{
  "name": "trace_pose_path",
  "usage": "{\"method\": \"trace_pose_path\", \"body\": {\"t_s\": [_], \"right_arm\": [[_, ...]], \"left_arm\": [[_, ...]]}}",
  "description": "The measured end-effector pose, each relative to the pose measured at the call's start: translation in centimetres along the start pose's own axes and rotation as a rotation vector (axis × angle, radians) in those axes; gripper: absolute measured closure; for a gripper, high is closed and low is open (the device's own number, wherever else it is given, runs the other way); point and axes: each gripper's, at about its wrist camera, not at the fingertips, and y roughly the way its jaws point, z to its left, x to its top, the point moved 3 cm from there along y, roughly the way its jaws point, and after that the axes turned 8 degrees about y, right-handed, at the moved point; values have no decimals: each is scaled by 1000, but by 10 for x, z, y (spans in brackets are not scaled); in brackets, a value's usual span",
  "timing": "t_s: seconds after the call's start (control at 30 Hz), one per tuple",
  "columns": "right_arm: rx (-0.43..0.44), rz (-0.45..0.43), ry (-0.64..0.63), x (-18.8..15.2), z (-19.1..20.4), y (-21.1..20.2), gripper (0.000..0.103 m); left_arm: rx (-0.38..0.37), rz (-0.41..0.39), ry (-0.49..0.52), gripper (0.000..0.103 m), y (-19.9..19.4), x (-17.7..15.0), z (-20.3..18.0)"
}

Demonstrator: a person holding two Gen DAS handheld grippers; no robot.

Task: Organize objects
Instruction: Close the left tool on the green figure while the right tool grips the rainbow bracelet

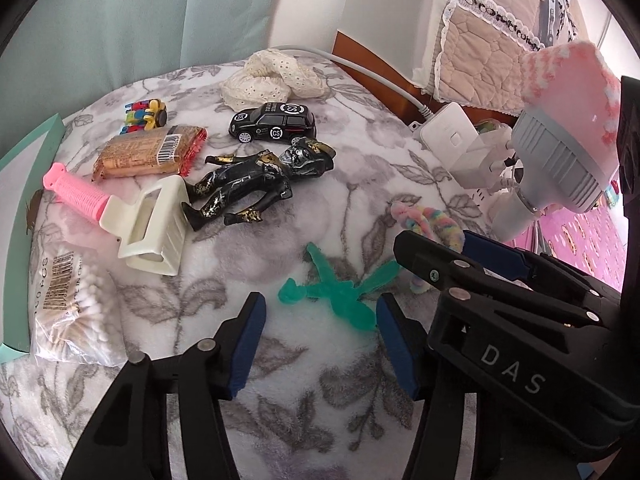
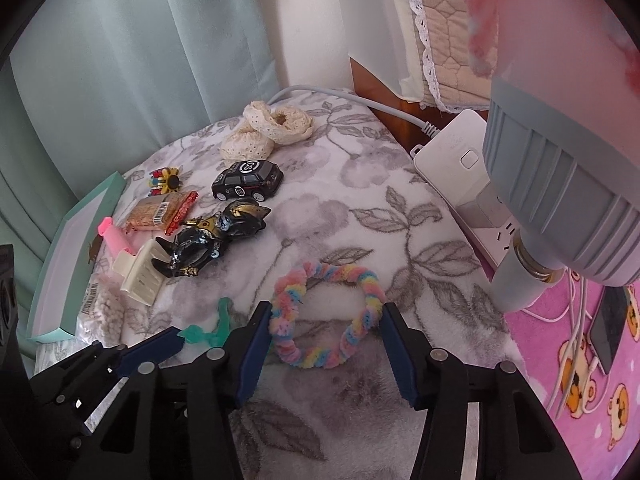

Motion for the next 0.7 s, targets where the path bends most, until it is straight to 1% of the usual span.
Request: {"method": "trace_pose_path", "body": {"t_s": [0.07, 0.23, 0.27, 0.3, 0.37, 0.43, 0.5, 0.57, 0.6, 0.7], "right_arm": [[-4, -1, 2, -1, -1, -1, 47], [-9, -5, 8, -2, -3, -6, 48], [-11, -7, 8, -2, -4, -8, 48], [-13, -8, 8, -3, -4, -9, 48], [-16, -10, 9, -4, -4, -11, 48], [-20, -9, 7, -5, -4, -11, 48], [-24, -9, 7, -7, -4, -13, 48], [-24, -10, 7, -7, -4, -14, 49], [-25, -12, 8, -7, -4, -15, 49], [-31, -15, 10, -8, -4, -18, 49]], "left_arm": [[-11, -3, 0, 53, -1, -1, -1], [-29, -13, -15, 55, -5, -4, 1], [-41, -12, -21, 75, -5, -6, 2], [-65, -4, -29, 78, -5, -7, 2], [-63, -6, -35, 78, -6, -10, 3], [-65, -9, -34, 81, -8, -12, 3], [-75, -11, -39, 87, -9, -12, 3], [-82, -13, -37, 88, -10, -12, 2], [-85, -14, -39, 90, -10, -12, 2], [-104, -20, -54, 91, -11, -13, 5]]}}
